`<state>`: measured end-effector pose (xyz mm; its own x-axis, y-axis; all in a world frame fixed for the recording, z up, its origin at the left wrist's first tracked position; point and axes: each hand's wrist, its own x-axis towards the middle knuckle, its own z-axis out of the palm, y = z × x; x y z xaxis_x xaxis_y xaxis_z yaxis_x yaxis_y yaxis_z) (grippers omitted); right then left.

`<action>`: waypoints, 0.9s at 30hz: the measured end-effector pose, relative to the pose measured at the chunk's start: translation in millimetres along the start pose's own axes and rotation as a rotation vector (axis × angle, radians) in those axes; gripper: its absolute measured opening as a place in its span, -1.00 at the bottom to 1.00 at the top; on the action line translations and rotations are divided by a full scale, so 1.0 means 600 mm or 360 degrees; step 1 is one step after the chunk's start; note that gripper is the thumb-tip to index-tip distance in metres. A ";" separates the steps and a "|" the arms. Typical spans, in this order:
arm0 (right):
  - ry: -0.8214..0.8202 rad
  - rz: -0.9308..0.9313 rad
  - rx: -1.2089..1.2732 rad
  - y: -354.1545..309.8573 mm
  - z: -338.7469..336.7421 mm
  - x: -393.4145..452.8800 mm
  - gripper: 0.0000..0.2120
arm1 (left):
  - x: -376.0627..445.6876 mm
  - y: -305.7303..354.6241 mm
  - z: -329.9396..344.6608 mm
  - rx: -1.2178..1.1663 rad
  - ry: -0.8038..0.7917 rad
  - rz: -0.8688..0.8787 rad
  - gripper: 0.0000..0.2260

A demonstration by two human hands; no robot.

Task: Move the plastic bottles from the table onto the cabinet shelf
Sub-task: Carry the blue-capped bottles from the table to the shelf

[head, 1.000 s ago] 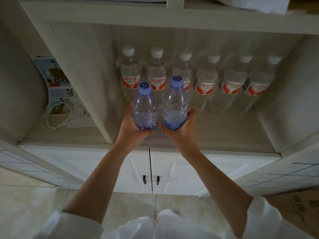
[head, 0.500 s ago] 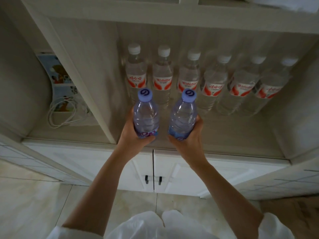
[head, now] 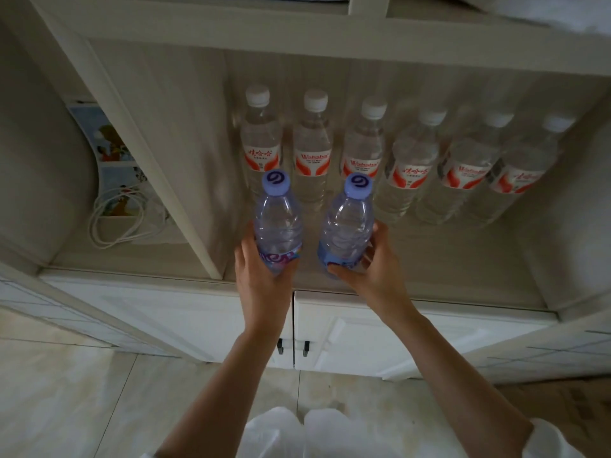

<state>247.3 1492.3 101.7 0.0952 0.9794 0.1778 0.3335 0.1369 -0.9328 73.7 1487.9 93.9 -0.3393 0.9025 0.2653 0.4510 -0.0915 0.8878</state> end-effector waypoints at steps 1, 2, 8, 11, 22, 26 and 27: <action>0.0028 -0.0021 -0.0036 -0.003 0.006 0.004 -0.16 | 0.005 -0.002 0.001 -0.0003 -0.0001 -0.0004 -0.24; 0.0058 -0.0038 -0.0079 -0.006 0.014 0.009 -0.15 | 0.011 -0.004 0.002 0.0002 0.0002 -0.0007 -0.25; 0.0168 -0.0087 -0.0107 -0.009 0.059 0.039 -0.17 | 0.058 -0.025 0.005 0.0030 -0.0015 -0.0007 -0.26; 0.0201 -0.0087 -0.0094 -0.010 0.079 0.057 -0.17 | 0.070 -0.032 0.003 0.0032 -0.0016 0.0008 -0.25; 0.0282 -0.0109 -0.0121 -0.009 0.113 0.086 -0.17 | 0.092 -0.034 0.010 -0.0008 -0.0056 -0.0031 -0.25; 0.0298 -0.0090 -0.0098 -0.012 0.117 0.084 -0.16 | 0.095 -0.028 0.012 0.0023 -0.0051 -0.0066 -0.24; 0.0303 -0.0083 -0.0095 -0.013 0.119 0.084 -0.16 | 0.095 -0.028 0.012 0.0023 -0.0049 -0.0074 -0.24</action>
<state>182.8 1551.0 95.6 0.2502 0.9248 0.2868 0.3969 0.1722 -0.9016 52.7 1543.8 91.2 -0.3346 0.9182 0.2120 0.4474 -0.0432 0.8933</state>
